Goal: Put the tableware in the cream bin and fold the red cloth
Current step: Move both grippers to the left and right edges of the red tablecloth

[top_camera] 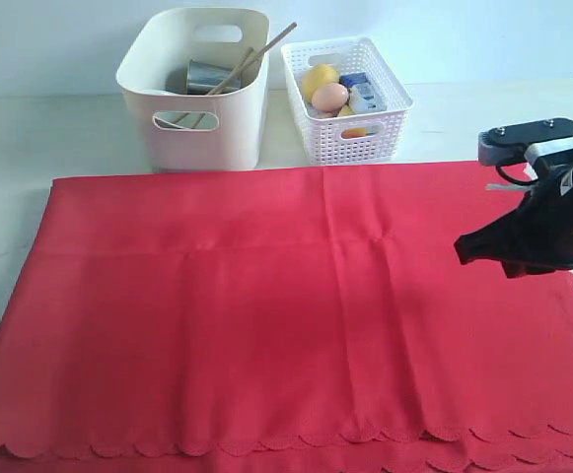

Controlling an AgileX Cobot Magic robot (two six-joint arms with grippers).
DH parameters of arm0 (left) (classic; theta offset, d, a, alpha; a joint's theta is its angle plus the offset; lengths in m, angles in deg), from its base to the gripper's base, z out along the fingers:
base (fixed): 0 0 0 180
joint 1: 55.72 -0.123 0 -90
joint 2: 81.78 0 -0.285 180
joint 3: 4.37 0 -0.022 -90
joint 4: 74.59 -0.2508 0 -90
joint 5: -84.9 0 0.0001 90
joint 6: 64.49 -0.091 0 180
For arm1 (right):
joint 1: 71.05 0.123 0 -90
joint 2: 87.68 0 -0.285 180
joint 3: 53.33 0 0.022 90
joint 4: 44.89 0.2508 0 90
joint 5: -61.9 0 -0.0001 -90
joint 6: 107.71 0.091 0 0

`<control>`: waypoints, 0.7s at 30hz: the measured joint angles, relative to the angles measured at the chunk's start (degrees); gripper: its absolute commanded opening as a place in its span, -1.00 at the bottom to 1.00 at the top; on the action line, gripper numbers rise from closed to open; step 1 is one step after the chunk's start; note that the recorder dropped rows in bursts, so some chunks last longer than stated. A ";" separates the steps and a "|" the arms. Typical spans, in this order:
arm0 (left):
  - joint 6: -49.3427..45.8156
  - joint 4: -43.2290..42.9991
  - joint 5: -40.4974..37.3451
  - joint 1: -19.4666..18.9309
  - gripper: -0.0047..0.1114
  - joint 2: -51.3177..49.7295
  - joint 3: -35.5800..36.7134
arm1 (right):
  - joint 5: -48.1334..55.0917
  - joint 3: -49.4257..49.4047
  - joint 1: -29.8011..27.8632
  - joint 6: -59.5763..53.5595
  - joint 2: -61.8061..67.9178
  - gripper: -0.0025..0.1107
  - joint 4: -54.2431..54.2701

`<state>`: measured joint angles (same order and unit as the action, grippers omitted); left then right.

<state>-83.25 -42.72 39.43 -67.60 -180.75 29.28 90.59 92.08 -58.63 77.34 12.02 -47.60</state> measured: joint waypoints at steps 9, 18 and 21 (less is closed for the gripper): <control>-4.67 0.12 -0.92 -0.12 -0.04 -5.98 -3.20 | -1.67 0.00 -2.75 1.50 3.57 -0.96 -0.38; -15.19 6.38 -4.39 -0.12 -0.03 -11.36 -4.67 | -2.36 0.00 -3.08 4.75 4.25 -0.96 -7.10; -17.47 7.36 -4.72 -0.12 -0.03 -13.59 -4.67 | -3.34 0.00 -3.08 5.16 6.67 -0.96 -7.49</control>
<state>-100.71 -35.35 34.71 -67.72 -194.35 24.61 87.26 92.08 -61.71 82.50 18.69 -55.09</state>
